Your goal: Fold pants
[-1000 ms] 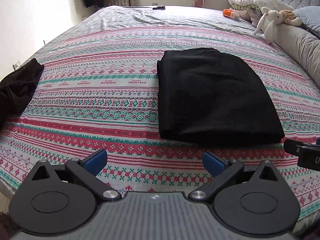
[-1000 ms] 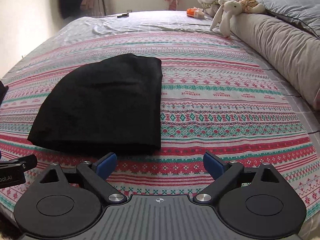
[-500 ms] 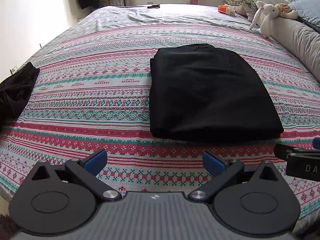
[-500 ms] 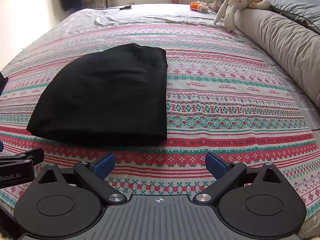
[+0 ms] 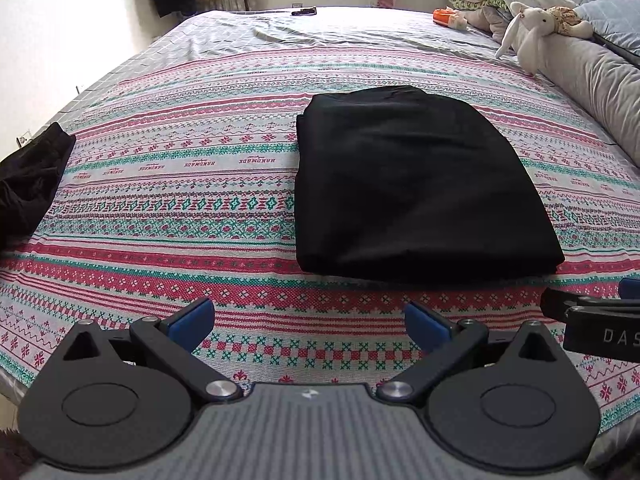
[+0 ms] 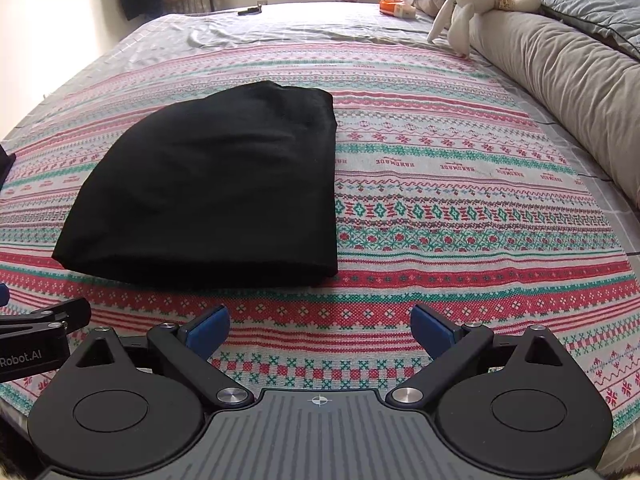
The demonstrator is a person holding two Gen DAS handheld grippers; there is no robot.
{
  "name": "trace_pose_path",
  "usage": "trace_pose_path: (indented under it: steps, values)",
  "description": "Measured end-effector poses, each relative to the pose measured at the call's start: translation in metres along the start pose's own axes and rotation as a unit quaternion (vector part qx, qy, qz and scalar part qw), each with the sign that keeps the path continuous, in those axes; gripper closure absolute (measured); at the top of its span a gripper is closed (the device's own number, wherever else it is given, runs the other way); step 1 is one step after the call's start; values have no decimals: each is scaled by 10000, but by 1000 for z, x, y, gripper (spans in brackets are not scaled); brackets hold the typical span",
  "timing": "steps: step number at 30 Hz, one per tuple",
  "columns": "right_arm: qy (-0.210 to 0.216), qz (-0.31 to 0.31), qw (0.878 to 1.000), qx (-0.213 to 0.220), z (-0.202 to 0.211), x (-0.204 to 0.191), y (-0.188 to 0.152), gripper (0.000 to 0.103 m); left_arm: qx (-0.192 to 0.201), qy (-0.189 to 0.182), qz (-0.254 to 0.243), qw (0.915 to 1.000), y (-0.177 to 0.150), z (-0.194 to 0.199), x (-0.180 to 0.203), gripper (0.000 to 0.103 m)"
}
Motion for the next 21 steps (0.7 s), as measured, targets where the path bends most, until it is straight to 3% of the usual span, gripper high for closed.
trace_pose_path:
  steps: [21]
  values:
    - [10, -29, 10000, -26, -3, 2, -1, 5, -22, -27, 12, 10000, 0, -1, 0, 0]
Point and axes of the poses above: each gripper's, at about its wrist camera, not at the fingertips, and z roughly against the way its jaws point, x to its right, y to its top, the point moved 5 cm from there along -z, roughly the way its jaws point, and after that the axes turned 6 degrees about z, right-handed, at the moved point
